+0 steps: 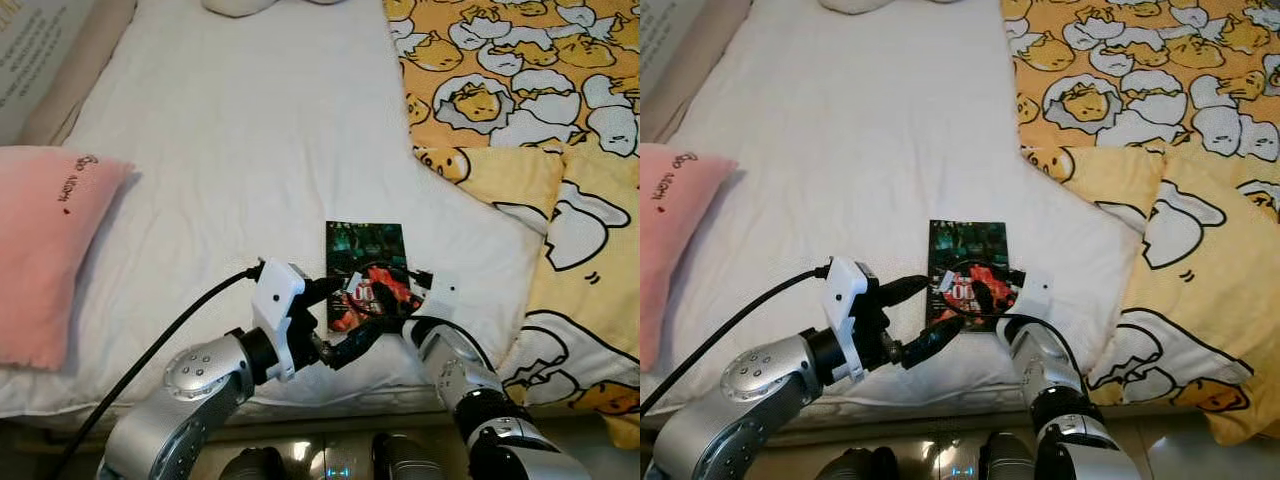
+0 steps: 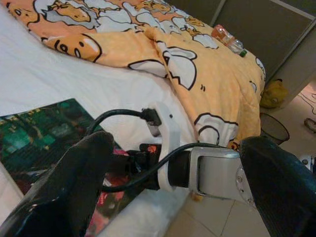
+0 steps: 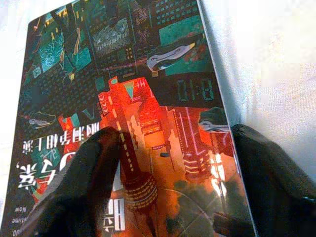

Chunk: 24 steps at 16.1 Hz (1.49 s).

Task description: Clean up the room

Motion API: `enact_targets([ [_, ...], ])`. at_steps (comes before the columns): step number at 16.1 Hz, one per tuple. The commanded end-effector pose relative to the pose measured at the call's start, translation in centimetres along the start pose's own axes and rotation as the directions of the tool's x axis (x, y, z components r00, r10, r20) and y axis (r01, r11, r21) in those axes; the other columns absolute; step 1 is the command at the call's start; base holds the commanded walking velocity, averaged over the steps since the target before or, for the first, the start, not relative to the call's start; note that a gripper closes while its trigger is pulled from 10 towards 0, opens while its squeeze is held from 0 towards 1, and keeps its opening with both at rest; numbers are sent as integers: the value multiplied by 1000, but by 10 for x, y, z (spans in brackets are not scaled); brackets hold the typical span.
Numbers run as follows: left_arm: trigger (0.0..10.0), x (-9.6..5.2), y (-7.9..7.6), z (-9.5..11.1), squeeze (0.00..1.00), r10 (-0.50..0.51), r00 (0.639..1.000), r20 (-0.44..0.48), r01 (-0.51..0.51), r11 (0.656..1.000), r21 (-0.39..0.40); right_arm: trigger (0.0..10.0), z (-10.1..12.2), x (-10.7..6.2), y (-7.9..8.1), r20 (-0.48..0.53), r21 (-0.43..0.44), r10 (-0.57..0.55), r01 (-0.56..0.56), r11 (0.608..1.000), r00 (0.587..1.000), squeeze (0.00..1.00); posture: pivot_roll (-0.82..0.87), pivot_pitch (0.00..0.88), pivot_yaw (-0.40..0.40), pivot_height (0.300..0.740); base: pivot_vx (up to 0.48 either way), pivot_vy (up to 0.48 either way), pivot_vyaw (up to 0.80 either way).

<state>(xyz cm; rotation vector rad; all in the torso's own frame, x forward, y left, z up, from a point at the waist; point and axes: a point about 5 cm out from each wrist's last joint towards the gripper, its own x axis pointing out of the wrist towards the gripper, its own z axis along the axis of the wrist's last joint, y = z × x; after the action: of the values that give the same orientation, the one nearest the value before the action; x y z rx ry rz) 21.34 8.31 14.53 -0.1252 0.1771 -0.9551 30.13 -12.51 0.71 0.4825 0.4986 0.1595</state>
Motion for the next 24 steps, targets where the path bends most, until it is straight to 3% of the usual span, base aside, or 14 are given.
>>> enact_targets([
  [1, 10000, 0, 0, -5, 0, -1, 1000, -22, 1, 1000, -13, 0, -39, -3, 13, -174, 45, 46, -39, 998, 984, 0, -3, 209, 73, 740, 0, 0, 0],
  [6, 10000, 2, 0, -6, 0, 2, 1000, -24, -3, 1000, -15, 0, -40, -2, 16, -178, 43, 61, -55, 998, 982, 0, -7, 210, 72, 740, 0, 0, 0],
  [9, 10000, 3, 1, -7, 0, 3, 1000, -24, -4, 1000, -17, 0, -32, 0, 19, -139, -78, 67, -78, 994, 988, 0, -11, 209, 70, 740, 0, 0, 0],
  [14, 10000, 4, 2, -7, 0, 2, 1000, -27, -3, 1000, -17, 0, -28, 3, 33, -110, -169, 119, -137, 976, 987, 0, -11, 209, 72, 740, 0, 0, 0],
  [21, 10000, 5, 5, -9, 0, 9, 999, -34, -9, 1000, -14, 0, -11, 6, 50, -18, -215, 175, -175, 961, 984, 0, -16, 203, 69, 740, 0, 0, 0],
  [22, 10000, 6, 9, -11, 0, 50, 998, -40, -50, 999, -15, 0, -5, 6, 53, 21, -255, 181, -170, 952, 983, 0, -17, 189, 68, 740, 0, 0, 0],
  [23, 10000, 6, 20, -13, 0, 153, 988, -29, -154, 987, -35, 0, 5, 5, 56, 83, -292, 185, -154, 944, 979, 0, -21, 178, 67, 740, 0, 0, 0],
  [24, 10000, 4, 41, -19, 0, 352, 936, -17, -352, 929, -113, 0, 23, 2, 60, 187, -344, 194, -120, 931, 963, 0, -27, 156, 66, 740, 0, 0, 0],
])
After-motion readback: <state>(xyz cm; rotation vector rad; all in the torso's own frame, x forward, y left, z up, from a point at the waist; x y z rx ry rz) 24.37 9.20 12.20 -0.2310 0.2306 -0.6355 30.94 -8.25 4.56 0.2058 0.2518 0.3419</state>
